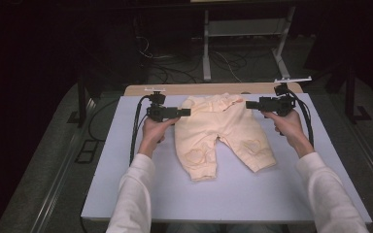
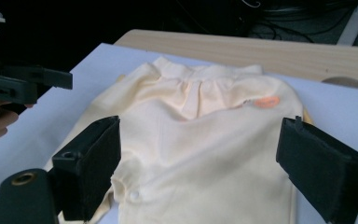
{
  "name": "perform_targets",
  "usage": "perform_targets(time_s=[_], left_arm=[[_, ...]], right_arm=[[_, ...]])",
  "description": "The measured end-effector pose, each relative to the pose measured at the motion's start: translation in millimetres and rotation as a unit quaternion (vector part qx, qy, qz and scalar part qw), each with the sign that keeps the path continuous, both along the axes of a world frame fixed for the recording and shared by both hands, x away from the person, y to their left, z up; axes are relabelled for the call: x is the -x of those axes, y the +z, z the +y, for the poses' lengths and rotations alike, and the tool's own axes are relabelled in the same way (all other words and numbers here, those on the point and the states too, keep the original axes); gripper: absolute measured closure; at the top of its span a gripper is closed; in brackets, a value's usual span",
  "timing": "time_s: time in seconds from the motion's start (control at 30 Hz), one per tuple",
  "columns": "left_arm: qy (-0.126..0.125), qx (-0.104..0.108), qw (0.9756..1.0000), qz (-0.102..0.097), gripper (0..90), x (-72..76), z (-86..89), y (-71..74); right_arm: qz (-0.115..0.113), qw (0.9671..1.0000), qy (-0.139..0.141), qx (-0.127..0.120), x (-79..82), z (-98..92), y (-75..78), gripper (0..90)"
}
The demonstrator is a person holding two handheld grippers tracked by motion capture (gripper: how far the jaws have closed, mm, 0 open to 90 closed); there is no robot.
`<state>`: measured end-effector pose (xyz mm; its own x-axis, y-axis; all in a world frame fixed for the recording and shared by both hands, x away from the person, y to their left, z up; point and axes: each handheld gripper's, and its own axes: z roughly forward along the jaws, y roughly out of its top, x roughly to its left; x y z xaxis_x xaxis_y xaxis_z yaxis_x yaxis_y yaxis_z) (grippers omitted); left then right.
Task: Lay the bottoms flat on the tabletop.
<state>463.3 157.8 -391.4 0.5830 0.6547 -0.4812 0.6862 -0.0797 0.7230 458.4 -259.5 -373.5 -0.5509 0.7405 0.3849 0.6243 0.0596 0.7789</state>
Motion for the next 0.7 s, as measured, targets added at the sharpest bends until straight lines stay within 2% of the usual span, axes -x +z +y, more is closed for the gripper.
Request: perform_targets(time_s=[0.1,0.3,0.63,0.7], left_arm=[[-0.003,0.012,0.9999,-0.001,9.8,8.7,2.8,-2.8],[-0.010,0.011,0.9999,-0.007,3.1,25.2,5.3,-4.7],[-0.003,0.010,0.9997,-0.023,2.7,47.6,8.0,-5.3],[0.001,0.009,0.9997,-0.023,2.7,51.8,8.8,-7.2]], right_arm=[[0.007,1.0000,0.005,-0.002,9.6,-3.2,-6.6,6.9],[0.014,0.9999,0.001,0.006,22.5,-8.0,-14.2,1.1],[0.014,0.9999,-0.006,0.005,38.6,-21.6,-17.0,1.1],[0.020,0.9998,-0.007,0.005,41.0,-25.2,-19.3,1.1]])
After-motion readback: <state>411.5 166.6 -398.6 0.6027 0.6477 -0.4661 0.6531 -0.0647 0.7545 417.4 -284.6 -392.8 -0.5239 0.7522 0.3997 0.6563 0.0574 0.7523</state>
